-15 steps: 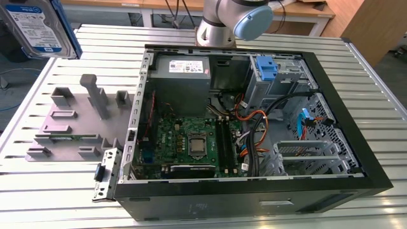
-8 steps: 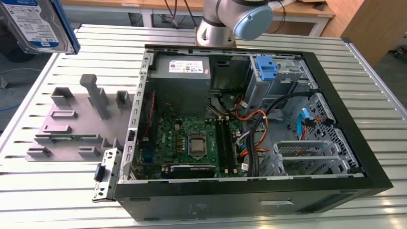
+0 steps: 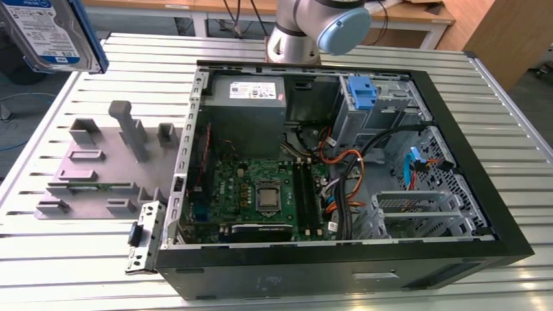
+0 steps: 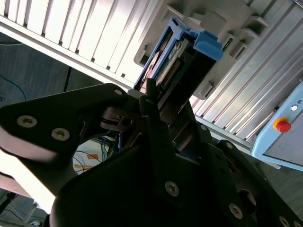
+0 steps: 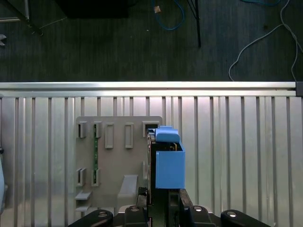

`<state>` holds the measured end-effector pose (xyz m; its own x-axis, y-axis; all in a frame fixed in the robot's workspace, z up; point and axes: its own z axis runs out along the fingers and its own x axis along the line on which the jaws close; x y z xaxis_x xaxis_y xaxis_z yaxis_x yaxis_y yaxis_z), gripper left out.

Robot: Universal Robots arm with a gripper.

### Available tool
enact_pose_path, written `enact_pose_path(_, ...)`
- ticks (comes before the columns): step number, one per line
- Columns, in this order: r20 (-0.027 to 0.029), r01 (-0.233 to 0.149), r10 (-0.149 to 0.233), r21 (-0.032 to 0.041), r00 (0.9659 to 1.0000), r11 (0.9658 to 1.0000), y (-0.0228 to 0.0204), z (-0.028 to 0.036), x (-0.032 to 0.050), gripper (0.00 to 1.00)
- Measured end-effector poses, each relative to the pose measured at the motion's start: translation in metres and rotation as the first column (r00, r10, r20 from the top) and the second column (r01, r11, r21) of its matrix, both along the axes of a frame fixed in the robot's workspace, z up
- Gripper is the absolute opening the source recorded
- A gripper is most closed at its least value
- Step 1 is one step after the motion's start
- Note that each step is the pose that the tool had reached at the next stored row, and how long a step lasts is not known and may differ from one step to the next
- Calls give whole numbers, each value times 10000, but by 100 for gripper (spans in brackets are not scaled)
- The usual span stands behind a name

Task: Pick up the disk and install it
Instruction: 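Pick up the disk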

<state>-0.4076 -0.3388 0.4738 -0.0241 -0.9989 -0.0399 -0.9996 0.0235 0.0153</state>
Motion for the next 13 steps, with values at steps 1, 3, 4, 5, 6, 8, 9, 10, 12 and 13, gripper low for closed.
enact_pose_path(1,-1,0,0,0,10000,10000,0,0,0,35)
enact_pose_path(3,-1,0,0,-1,10000,10000,0,0,0,35)
enact_pose_path(4,-1,1,-1,-1,10000,10000,0,0,0,35)
enact_pose_path(5,-1,1,-1,-1,10000,10000,0,0,0,35)
enact_pose_path(6,-1,1,-1,-1,10000,10000,0,0,0,35)
enact_pose_path(8,-1,0,0,-2,10000,10000,0,1,0,35)
enact_pose_path(9,-1,0,0,-1,10000,10000,0,0,0,35)
enact_pose_path(10,0,0,0,-2,10000,10000,0,0,0,35)
enact_pose_path(12,0,0,0,-2,10000,10000,0,0,1,35)
enact_pose_path(13,-2,1,-1,-3,10000,10000,1,1,6,35)
